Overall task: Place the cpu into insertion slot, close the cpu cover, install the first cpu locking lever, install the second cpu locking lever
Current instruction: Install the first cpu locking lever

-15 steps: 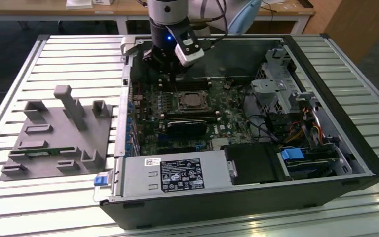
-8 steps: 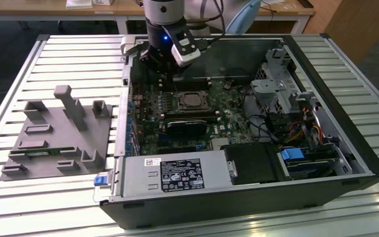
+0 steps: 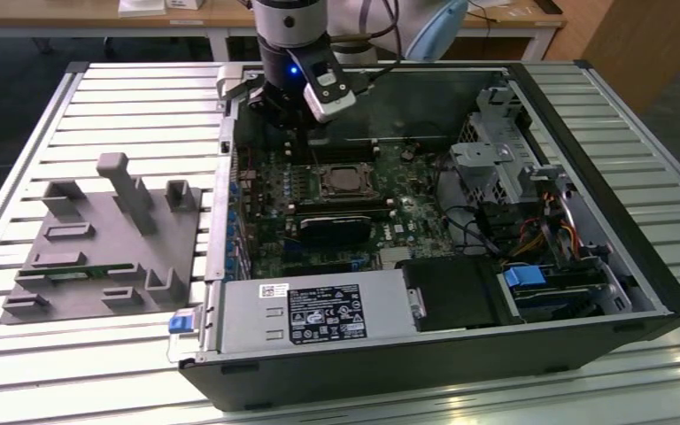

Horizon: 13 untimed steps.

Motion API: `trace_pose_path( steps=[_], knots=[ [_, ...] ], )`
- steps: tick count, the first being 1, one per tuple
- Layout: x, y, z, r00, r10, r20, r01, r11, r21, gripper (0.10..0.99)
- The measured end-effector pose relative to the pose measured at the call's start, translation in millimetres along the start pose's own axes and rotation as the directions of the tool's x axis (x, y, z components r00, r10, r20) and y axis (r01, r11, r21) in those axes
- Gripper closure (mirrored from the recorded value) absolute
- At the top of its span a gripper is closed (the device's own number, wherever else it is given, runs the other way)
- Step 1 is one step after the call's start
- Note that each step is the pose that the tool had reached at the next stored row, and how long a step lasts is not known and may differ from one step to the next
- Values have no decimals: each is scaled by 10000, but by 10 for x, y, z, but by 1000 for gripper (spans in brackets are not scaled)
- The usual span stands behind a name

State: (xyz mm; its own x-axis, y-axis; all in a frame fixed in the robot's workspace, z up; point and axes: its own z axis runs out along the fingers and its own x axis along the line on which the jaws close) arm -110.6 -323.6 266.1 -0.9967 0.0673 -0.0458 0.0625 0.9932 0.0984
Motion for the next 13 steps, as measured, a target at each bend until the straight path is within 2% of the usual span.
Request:
trace_pose_path(
  steps=[2,7,13],
  knots=[
    [5,-2,9,10000,6,-10,-7,9999,-139,980],
    [21,-6,23,10000,31,-43,-34,9978,-656,980],
    [41,-10,37,9999,65,-91,-77,9904,-1377,980]
  ],
)
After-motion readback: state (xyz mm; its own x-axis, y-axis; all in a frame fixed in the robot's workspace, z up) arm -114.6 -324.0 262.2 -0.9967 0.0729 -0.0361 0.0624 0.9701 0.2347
